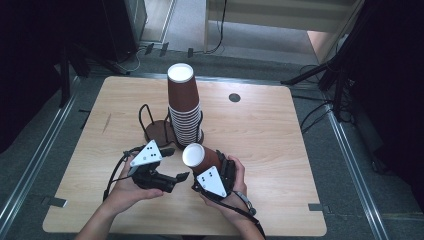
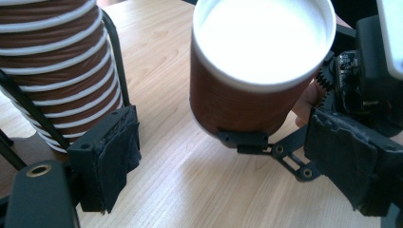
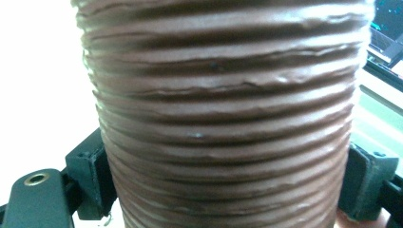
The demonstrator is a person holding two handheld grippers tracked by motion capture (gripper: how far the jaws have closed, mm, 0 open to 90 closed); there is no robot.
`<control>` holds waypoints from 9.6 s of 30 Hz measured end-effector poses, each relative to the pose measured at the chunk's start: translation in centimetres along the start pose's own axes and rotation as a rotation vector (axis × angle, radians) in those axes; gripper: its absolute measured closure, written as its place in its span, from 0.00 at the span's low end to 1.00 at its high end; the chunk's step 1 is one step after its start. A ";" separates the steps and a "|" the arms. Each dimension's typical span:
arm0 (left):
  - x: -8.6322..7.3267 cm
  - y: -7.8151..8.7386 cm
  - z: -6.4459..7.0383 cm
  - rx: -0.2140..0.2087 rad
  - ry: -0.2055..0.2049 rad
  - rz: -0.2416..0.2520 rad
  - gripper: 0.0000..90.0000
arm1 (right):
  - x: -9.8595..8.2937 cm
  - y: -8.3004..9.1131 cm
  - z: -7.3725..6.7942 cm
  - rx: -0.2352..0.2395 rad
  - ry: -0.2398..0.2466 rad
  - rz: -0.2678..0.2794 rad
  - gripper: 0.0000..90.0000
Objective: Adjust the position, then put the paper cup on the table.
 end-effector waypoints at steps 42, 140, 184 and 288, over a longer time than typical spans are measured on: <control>-0.1 0.4 0.4 -0.085 -0.018 -0.024 0.25 | 0.3 0.8 -3.8 0.131 0.163 0.075 0.08; 0.0 -1.9 1.5 0.117 -0.066 0.556 0.26 | 4.6 3.9 4.3 -0.060 -1.680 -0.024 0.00; -0.3 -2.3 2.4 0.068 -0.088 0.556 0.26 | 3.1 -0.7 4.2 0.135 -2.058 -0.111 0.00; -13.7 14.5 -11.6 0.480 0.341 0.142 0.00 | 0.6 -1.7 13.2 -0.226 -1.124 0.186 0.13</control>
Point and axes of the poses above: each handheld gripper's, and its own axes: y roughly backward along the jaws, x roughly out of its top, z roughly to its right, the point moved 4 cm from there along -y, roughly forward along the jaws, and after that the axes turned 7 degrees about z, right-handed, at the moved point
